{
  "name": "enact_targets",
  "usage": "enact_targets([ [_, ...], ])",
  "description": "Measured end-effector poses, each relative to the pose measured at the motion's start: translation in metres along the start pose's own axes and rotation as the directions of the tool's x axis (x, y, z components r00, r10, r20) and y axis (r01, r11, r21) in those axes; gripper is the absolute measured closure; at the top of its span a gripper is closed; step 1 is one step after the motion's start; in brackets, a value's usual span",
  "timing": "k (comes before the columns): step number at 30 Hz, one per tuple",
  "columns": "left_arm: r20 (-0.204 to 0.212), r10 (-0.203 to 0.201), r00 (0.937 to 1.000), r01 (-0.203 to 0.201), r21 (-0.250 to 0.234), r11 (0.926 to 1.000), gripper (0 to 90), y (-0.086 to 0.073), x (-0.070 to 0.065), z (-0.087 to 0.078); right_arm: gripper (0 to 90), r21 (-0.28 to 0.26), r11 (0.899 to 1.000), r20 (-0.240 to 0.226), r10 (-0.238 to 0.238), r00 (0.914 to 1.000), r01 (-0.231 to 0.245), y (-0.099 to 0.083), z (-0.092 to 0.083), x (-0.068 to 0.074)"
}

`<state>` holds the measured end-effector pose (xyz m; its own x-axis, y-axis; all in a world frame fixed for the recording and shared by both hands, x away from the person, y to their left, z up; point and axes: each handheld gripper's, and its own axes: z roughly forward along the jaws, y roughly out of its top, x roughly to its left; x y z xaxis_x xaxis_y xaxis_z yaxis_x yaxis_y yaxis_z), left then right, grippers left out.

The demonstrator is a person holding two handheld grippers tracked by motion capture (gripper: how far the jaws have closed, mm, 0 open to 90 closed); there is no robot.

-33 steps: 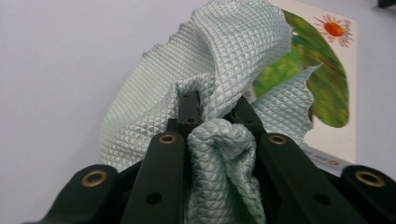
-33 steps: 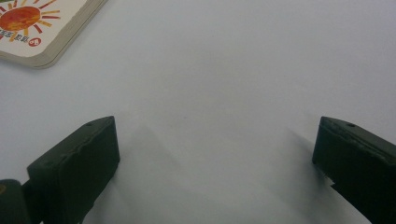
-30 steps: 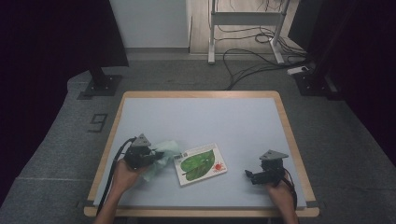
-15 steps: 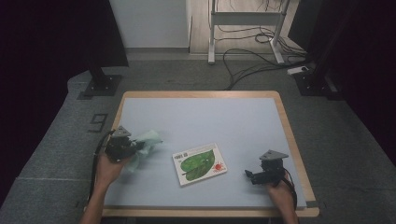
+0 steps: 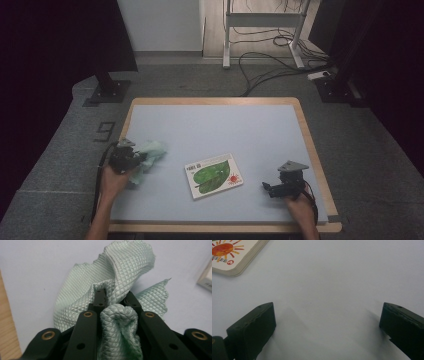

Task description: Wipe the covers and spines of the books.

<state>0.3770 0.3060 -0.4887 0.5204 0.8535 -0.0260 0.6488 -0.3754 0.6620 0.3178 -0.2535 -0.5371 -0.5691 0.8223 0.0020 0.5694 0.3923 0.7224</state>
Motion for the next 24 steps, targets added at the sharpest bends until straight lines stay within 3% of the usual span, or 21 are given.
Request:
enact_targets([
  [9, 0.023, -0.028, 0.9993, 0.027, 0.03, 0.9992, 74.1, -0.01, 0.001, 0.02, 0.0, 0.0, 1.0, 0.0, 0.002, 1.0, -0.002, 0.0, 0.0, 0.0],
  [13, 0.02, -0.031, 0.9993, 0.031, 0.029, 0.9991, 72.7, -0.009, 0.0, 0.02, 0.0, 0.0, 1.0, -0.001, 0.002, 1.0, -0.002, 0.0, 0.0, 0.0],
  [18, 0.041, -0.052, 0.9978, 0.052, -0.014, 0.9985, 51.4, -0.006, -0.001, 0.013, 0.0, 0.0, 1.0, 0.0, 0.002, 1.0, -0.002, 0.0, 0.0, 0.0],
  [22, 0.045, -0.014, 0.9989, 0.015, -0.016, 0.9998, 36.3, 0.002, -0.009, 0.004, 0.0, 0.0, 1.0, 0.0, 0.001, 1.0, -0.001, 0.0, 0.0, 0.0],
  [24, 0.061, 0.009, 0.9981, -0.005, -0.05, 0.9987, 32.8, 0.009, -0.017, -0.005, 0.0, 0.0, 1.0, 0.0, 0.0, 1.0, 0.0, 0.0, 0.0, 0.0],
])
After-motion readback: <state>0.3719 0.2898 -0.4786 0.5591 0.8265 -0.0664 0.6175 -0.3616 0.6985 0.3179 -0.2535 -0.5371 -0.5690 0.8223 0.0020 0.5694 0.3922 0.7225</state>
